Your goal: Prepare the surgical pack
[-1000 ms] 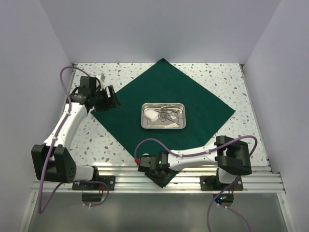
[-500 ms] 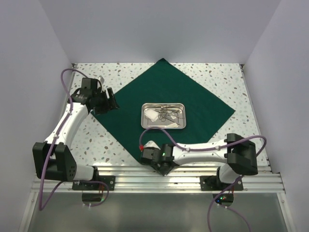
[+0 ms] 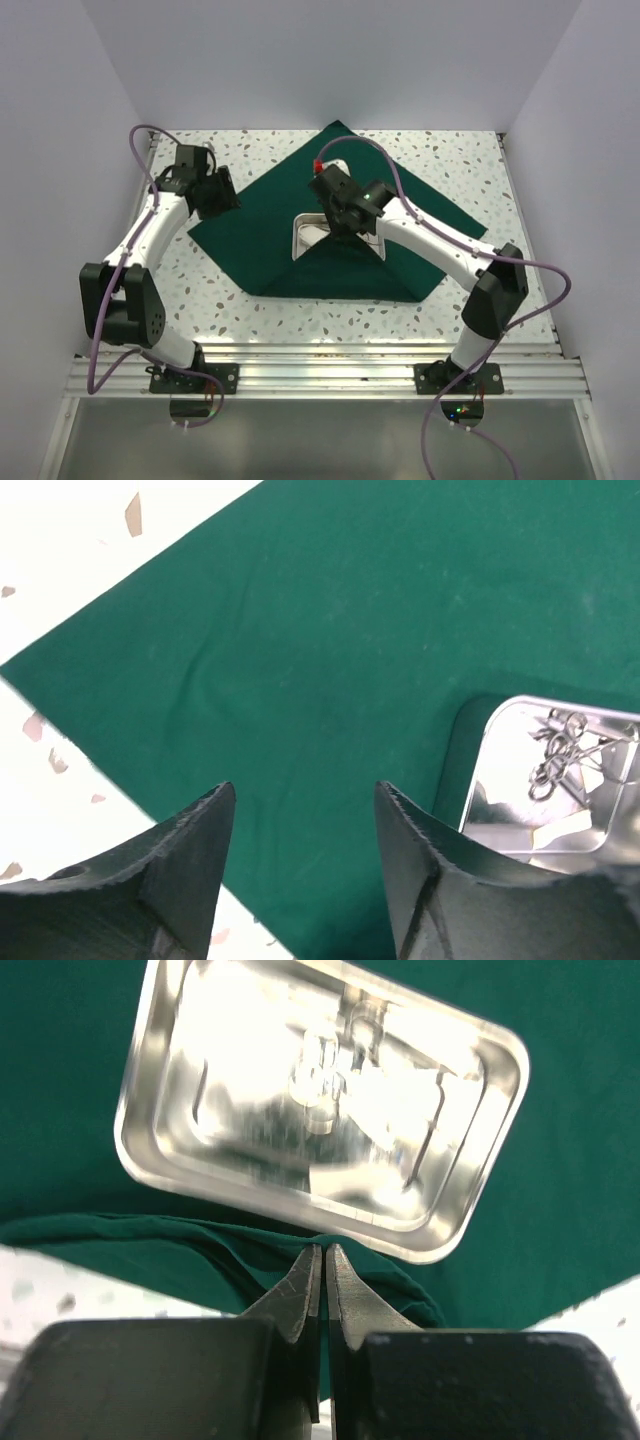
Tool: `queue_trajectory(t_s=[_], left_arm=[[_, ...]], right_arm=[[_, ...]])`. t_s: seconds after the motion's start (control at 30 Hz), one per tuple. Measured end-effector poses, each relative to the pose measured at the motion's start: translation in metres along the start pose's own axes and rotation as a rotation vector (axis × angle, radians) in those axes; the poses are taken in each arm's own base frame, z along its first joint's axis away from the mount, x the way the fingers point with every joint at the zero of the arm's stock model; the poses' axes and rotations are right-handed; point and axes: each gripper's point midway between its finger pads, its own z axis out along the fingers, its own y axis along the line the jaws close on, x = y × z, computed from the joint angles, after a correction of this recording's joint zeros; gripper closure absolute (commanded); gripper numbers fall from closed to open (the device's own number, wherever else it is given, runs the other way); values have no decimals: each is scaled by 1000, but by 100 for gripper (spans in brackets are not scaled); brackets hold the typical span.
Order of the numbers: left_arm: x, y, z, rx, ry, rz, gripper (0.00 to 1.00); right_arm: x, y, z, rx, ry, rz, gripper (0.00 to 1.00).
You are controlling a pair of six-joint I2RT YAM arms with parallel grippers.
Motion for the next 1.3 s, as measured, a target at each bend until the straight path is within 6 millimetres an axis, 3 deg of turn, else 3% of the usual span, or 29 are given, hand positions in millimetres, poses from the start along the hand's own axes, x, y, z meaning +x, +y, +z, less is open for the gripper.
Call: queue_trajectory(t_s=[0.13,0.37,0.63,0.77,0.87,1.1,1.3], left_arm=[[-4,-6,10,25,4,1,40],[-2,-7,20,32,30,0,40],[3,-4,33,17,64,-2,39],[10,0,44,3,96,-2,39],[11,1,45,0,101,-2,39],[12,4,46,-11,101,3,36],[12,4,46,-10,101,2,29]], right_arm=[[-31,-12,13,28,-37,0,100],[-103,-21,47,93,-153,-10,100],[-175,-77,90,215,-273,37,100],[-185,-91,115,219,-285,46,100],[-184,-91,136,198,-274,40,100],[-180,-67,175,97,-255,21,100],[-177,-57,182,30,-244,16,100]])
